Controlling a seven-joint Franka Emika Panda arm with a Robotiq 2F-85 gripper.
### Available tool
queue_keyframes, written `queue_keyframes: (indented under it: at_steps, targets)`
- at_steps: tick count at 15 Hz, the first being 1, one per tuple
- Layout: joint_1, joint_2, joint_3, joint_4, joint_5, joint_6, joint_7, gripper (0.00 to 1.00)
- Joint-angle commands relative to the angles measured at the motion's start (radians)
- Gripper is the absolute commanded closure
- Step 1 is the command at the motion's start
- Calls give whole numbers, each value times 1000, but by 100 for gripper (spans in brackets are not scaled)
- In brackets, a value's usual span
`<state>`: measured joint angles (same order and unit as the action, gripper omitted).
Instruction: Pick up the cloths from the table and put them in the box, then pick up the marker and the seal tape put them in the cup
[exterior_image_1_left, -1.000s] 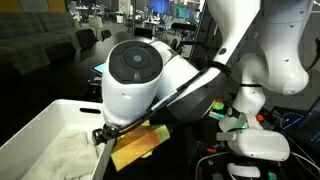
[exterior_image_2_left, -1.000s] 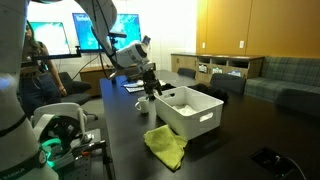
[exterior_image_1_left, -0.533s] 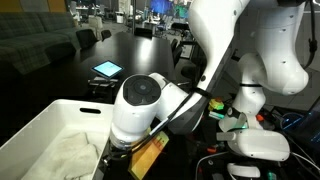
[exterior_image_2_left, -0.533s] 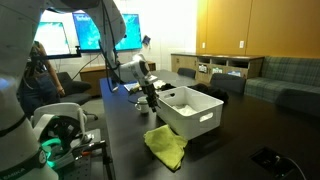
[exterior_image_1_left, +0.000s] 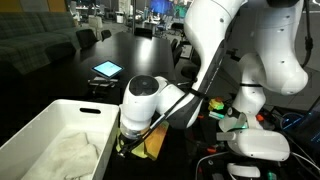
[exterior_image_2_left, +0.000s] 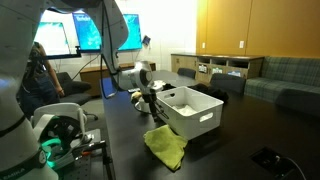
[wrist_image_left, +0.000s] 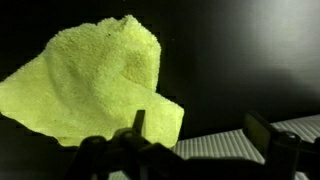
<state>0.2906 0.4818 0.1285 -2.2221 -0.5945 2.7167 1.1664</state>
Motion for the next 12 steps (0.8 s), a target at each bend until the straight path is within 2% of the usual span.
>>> queue_keyframes:
  at_steps: [1, 5, 12]
  targets:
    - [27, -12, -39, 0, 93, -39, -150, 0]
    - [62, 6, -85, 36, 124, -110, -233, 0]
    - [58, 56, -90, 71, 177, -111, -373, 0]
